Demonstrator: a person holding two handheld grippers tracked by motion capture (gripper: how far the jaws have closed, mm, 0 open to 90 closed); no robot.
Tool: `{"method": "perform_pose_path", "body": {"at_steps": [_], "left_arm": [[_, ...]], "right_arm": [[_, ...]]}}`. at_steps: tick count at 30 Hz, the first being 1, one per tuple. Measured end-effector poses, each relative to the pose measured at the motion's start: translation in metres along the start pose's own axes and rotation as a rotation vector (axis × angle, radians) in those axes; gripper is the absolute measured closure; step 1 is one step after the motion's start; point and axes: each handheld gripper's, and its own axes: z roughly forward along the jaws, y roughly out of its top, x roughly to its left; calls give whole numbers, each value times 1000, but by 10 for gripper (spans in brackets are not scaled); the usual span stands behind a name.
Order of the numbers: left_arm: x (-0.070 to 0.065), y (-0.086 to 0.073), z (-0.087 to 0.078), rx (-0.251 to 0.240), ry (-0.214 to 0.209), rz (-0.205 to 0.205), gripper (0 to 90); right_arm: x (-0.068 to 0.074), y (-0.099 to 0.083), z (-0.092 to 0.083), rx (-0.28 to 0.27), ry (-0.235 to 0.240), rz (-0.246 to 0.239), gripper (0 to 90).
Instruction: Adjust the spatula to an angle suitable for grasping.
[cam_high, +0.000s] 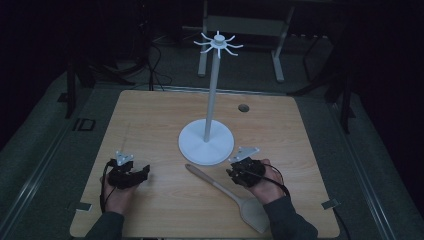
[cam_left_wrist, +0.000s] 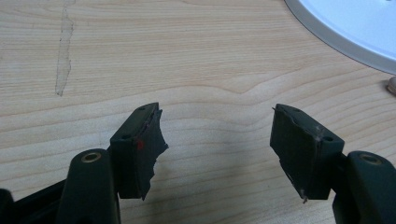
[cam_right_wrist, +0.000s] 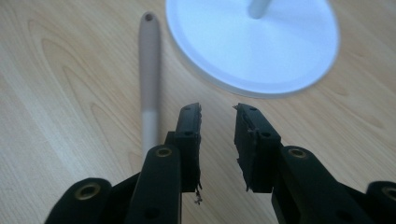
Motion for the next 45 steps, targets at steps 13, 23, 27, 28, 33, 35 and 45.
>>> {"method": "perform_pose_path", "body": {"at_steps": [13, 23, 27, 28, 33, 35, 45], "left_arm": [[0, 0, 0, 0, -1, 1, 343], [0, 0, 0, 0, 0, 2, 343], [0, 0, 0, 1, -1, 0, 343], [0, 0, 0, -1, 0, -2, 342], [1, 0, 0, -3, -1, -4, 343], [1, 0, 0, -2, -1, -3, 343], [1, 0, 0, 1, 1, -1, 343]], "right_arm": [[9, 12, 45, 167, 133, -61, 699], [24, 17, 69, 233, 188, -89, 707], [25, 17, 79, 263, 197, -87, 725], [25, 17, 80, 269, 199, -84, 737], [24, 13, 76, 245, 195, -76, 751], [22, 11, 72, 229, 188, -67, 753], [-19, -14, 51, 215, 89, 70, 732]]}}
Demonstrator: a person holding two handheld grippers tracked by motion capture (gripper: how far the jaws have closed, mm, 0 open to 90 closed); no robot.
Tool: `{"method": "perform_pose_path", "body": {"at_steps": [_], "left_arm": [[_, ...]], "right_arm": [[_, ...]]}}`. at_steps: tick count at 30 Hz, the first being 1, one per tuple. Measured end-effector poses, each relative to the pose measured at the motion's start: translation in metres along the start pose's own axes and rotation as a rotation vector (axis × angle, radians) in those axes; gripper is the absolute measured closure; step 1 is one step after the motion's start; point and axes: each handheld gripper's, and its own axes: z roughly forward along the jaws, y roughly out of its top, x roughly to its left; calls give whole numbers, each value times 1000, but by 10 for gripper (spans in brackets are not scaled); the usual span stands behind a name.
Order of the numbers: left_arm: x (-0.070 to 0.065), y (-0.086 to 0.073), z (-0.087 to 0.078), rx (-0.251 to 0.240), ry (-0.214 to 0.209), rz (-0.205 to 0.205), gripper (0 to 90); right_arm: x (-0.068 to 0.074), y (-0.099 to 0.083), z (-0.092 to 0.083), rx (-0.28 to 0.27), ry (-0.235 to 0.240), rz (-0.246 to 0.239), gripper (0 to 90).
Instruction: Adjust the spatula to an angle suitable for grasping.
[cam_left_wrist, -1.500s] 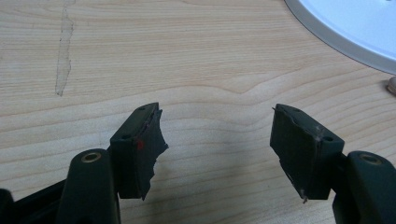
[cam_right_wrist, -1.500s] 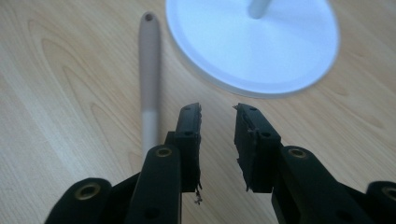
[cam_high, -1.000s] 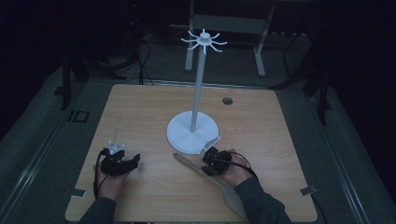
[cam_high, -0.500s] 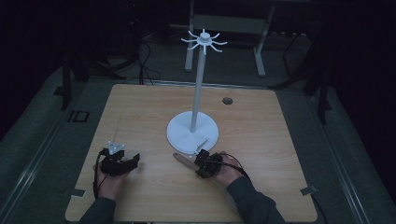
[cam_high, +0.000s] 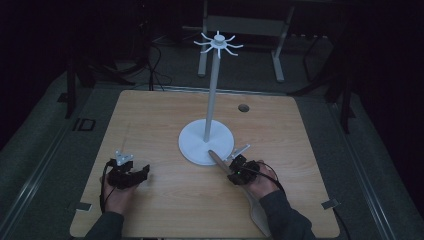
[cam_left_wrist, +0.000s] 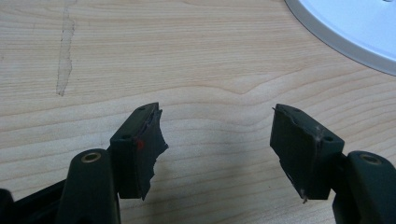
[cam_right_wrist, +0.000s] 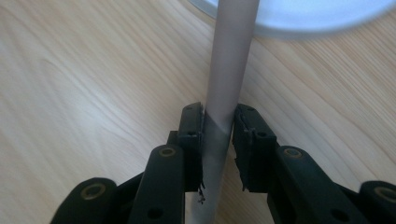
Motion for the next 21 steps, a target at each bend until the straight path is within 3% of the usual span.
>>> {"method": "perform_pose_path", "body": {"at_steps": [8, 14, 21], "left_arm": [[0, 0, 0, 2, 0, 2, 343], [0, 0, 0, 0, 1, -1, 343], [1, 0, 0, -3, -1, -5, 343]], "right_arm": [[-16, -13, 0, 27, -3, 48, 722], [-20, -6, 5, 38, -3, 77, 681], [-23, 6, 16, 77, 5, 98, 696]]}}
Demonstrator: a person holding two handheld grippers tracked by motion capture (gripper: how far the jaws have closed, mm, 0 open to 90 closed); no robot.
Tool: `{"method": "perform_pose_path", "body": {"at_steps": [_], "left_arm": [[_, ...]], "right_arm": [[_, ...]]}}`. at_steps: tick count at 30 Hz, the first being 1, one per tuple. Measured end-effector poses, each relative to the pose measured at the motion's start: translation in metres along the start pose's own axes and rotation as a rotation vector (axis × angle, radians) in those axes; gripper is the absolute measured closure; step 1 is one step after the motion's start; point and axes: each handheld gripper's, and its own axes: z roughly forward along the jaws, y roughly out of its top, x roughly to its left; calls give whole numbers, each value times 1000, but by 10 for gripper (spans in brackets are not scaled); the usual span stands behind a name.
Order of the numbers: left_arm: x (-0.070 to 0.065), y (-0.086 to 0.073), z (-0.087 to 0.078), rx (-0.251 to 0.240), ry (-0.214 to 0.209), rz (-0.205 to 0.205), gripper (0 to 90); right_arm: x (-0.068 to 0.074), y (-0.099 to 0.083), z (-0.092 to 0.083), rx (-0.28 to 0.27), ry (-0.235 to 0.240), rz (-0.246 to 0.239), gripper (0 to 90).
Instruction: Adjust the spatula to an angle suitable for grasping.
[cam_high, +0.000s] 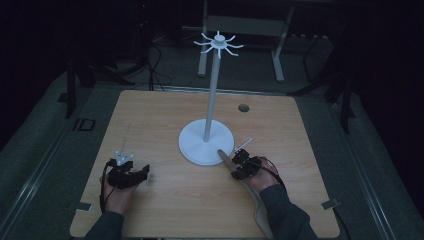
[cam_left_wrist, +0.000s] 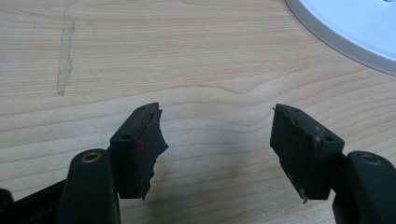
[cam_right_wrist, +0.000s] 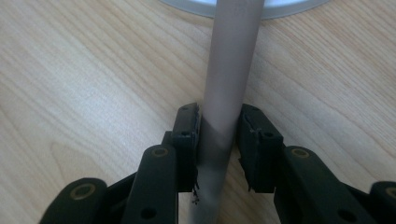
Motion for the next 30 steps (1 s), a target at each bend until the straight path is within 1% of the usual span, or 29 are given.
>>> {"method": "perform_pose_path", "body": {"at_steps": [4, 6, 7, 12, 14, 15, 17, 18, 19, 20, 21, 26, 27, 28, 29, 30], "left_arm": [[-1, 0, 0, 2, 1, 4, 343], [-1, 0, 0, 1, 1, 4, 342], [-1, 0, 0, 2, 2, 4, 343], [-1, 0, 0, 1, 1, 2, 343], [-1, 0, 0, 5, 1, 5, 343], [-1, 0, 0, 4, 0, 5, 343], [-1, 0, 1, 5, 0, 6, 343], [0, 0, 1, 6, 1, 7, 342], [0, 0, 1, 7, 0, 6, 342], [-1, 0, 1, 7, 0, 4, 343], [-1, 0, 1, 5, -1, 4, 343], [-2, 0, 1, 4, 1, 6, 342], [-2, 0, 1, 4, 1, 6, 343], [-1, 0, 1, 5, 0, 8, 343], [-1, 0, 1, 4, 0, 7, 343], [-1, 0, 1, 5, 1, 9, 343]], "right_arm": [[1, 3, 2, 5, -5, 10, 709], [2, 3, 2, 6, -17, 6, 717], [3, 2, 2, 3, -24, 14, 722], [5, 2, 0, -5, -27, 14, 726], [7, 1, -2, -19, -33, 11, 729], [8, 1, -6, -36, -40, 10, 733], [9, 1, -8, -46, -44, 12, 734], [9, 1, -13, -66, -56, 10, 736], [9, 1, -13, -66, -56, 10, 736], [9, 0, -18, -91, -65, 13, 738], [9, 0, -18, -91, -65, 13, 738], [9, -2, -29, -142, -84, 23, 740], [9, -2, -29, -142, -84, 23, 740], [9, -4, -35, -166, -92, 29, 741], [9, -4, -35, -166, -92, 29, 741], [9, -5, -38, -181, -97, 39, 741]]}}
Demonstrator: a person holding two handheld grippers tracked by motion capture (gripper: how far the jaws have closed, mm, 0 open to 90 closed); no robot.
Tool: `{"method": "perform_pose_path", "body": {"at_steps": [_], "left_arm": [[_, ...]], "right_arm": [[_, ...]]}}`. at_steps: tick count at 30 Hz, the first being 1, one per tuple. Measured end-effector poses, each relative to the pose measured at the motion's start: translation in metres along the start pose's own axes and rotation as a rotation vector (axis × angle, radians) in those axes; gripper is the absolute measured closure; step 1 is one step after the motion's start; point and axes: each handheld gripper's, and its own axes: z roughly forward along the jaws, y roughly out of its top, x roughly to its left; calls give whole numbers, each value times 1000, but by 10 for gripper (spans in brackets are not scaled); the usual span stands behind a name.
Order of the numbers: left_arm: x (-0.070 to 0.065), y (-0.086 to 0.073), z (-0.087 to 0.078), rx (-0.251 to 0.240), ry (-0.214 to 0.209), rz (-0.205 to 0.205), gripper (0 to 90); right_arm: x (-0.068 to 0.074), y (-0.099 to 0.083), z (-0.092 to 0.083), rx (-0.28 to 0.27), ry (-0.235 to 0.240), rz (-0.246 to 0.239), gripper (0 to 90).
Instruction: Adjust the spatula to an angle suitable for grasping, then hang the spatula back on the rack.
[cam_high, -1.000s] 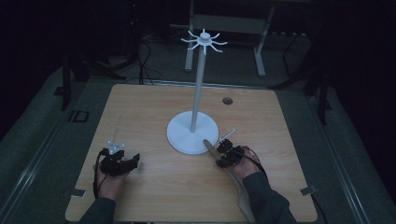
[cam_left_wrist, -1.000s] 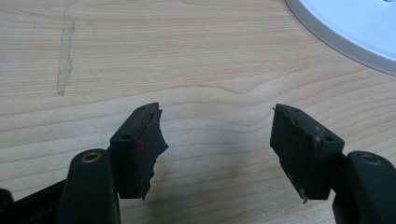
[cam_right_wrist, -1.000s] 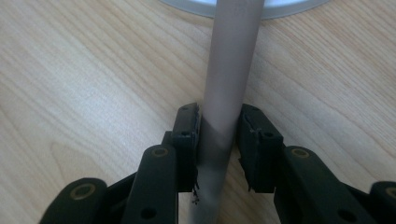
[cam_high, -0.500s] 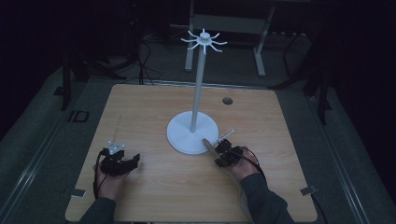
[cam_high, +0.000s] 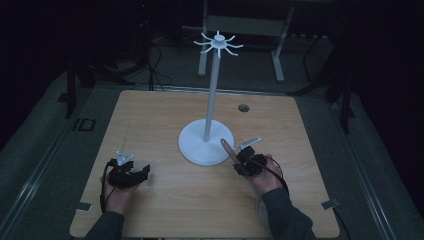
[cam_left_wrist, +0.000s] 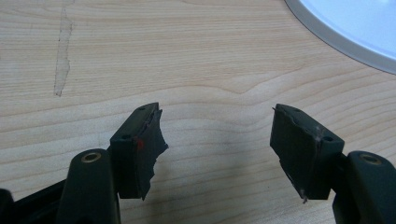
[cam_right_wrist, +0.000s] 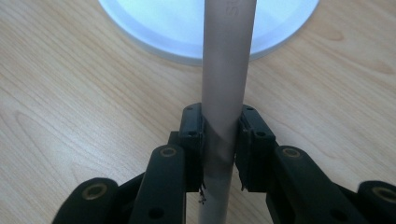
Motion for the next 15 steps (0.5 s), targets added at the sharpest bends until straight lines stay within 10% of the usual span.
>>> {"method": "perform_pose_path", "body": {"at_steps": [15], "left_arm": [[0, 0, -1, -2, 1, 0, 343]], "right_arm": [[-1, -2, -27, -115, -23, 20, 743]]}}
